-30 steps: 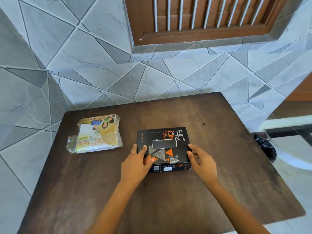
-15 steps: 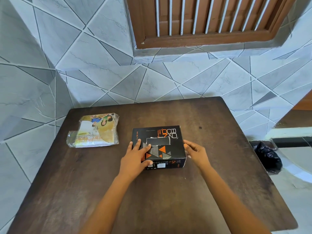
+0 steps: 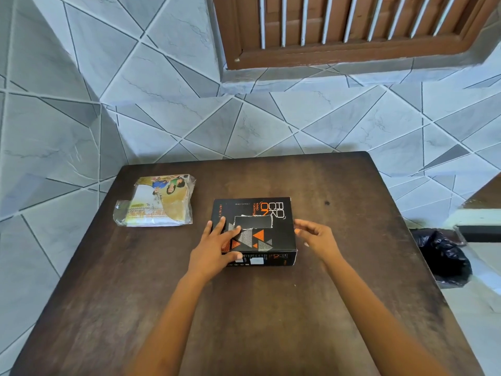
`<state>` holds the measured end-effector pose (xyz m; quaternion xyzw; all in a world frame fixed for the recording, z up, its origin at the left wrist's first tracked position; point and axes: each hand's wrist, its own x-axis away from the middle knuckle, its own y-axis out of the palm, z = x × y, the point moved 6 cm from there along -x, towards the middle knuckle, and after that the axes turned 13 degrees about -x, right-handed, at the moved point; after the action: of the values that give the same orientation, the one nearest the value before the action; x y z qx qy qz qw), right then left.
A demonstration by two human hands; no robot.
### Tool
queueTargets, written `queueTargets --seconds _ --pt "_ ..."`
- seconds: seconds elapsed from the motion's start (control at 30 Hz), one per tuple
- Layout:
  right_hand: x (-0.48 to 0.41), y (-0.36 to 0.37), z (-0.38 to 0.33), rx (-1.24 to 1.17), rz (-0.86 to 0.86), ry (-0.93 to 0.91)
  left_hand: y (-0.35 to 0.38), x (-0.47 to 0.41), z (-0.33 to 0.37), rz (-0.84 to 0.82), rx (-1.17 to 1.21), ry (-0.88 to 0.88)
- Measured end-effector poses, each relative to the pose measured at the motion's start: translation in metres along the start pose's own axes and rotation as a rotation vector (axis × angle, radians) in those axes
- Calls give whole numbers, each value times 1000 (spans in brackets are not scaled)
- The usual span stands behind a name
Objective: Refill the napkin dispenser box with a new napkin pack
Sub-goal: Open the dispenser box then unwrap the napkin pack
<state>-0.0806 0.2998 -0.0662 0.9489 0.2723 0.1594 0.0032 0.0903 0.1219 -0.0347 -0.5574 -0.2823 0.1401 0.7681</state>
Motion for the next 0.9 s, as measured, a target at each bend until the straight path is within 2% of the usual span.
queueTargets --seconds 0.1,0.23,0.47,0.73,0.9 --pt "0 0 -4 7 -34 -3 -1 1 0 15 39 -7" --pt "2 0 0 -40 -87 98 0 1 0 10 42 -4" --pt "-4 4 -4 -66 -26 113 0 2 -1 8 31 -2" --pt "-13 4 -18 112 -36 8 0 2 -1 3 21 -1" --pt "-19 7 -20 310 -34 -2 1 1 -1 2 17 -2"
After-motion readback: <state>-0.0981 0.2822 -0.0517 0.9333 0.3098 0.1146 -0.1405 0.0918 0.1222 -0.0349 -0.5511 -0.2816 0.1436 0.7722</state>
